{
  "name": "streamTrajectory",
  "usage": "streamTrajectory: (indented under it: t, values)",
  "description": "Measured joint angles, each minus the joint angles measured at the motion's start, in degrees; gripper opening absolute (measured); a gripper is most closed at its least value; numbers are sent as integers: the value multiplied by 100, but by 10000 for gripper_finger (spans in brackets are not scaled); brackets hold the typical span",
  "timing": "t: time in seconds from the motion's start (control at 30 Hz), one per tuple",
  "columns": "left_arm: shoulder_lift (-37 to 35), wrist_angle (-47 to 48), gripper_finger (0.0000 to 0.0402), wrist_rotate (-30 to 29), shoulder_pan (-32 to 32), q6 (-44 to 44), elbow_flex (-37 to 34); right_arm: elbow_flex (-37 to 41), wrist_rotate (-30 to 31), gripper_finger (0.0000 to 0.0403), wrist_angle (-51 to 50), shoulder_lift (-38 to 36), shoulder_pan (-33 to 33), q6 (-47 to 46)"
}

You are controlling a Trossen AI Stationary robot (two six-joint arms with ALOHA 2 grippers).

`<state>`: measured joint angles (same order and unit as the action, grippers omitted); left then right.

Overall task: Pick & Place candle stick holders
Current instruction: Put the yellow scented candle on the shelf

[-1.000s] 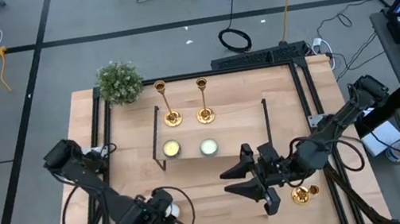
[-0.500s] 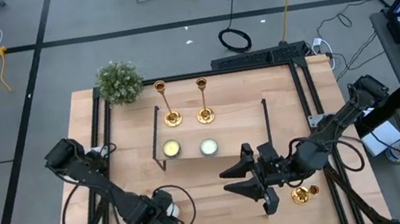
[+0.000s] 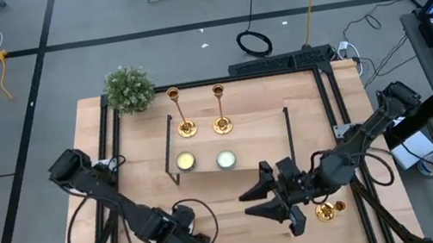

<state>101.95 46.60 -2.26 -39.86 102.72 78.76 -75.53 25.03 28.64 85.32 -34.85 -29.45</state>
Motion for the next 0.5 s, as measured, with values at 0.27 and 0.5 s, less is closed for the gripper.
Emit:
streamTrajectory:
  t: [0.27,0.5]
  values:
    - [0,-106,388,-316,197,247,0,-2,-284,165,-654,-7,0,-268]
    - [4,287,388,-159,362,185,0,-1,-282,165,-1107,-243,0,-123]
